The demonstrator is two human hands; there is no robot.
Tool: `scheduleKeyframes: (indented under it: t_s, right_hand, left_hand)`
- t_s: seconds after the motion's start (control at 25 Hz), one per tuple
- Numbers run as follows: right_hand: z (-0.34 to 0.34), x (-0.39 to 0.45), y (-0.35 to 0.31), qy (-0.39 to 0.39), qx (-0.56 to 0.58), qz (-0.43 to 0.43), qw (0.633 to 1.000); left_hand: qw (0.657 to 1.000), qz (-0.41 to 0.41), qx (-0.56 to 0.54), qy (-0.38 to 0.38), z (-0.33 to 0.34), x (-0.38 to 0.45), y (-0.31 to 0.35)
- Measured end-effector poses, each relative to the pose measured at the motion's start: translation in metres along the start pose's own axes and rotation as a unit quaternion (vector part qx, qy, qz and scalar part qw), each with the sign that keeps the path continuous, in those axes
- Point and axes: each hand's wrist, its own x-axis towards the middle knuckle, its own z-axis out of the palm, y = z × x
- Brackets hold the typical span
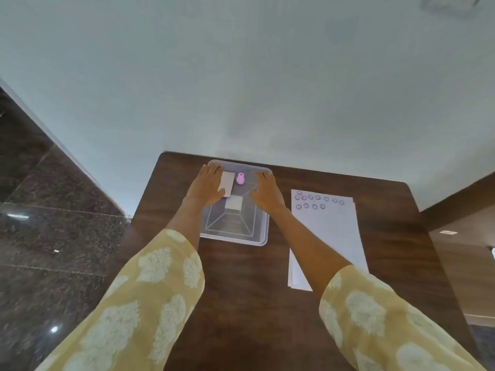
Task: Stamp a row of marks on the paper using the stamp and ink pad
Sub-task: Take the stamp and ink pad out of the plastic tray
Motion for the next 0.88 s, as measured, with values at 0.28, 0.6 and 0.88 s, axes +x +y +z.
scheduleKeyframes:
  t_s: [0.28,0.6,0.88]
  right_hand:
    - [0.050,0.045,0.009,0.016,0.099,0.100,0.990]
    - [0.070,0.081,0.009,0.050,0.064,0.126,0.989]
    - [0.071,0.086,0.014,0.058,0.014,0.118,0.991]
  left_hand:
    - [0.990,0.056,0.082,-0.096,0.029,0.034,-0.034]
    - [0.982,0.112,0.096,-0.118,0.038,0.069,-0.039]
    - [0.971,0.125,0.136,-0.149,0.040,0.080,-0.038]
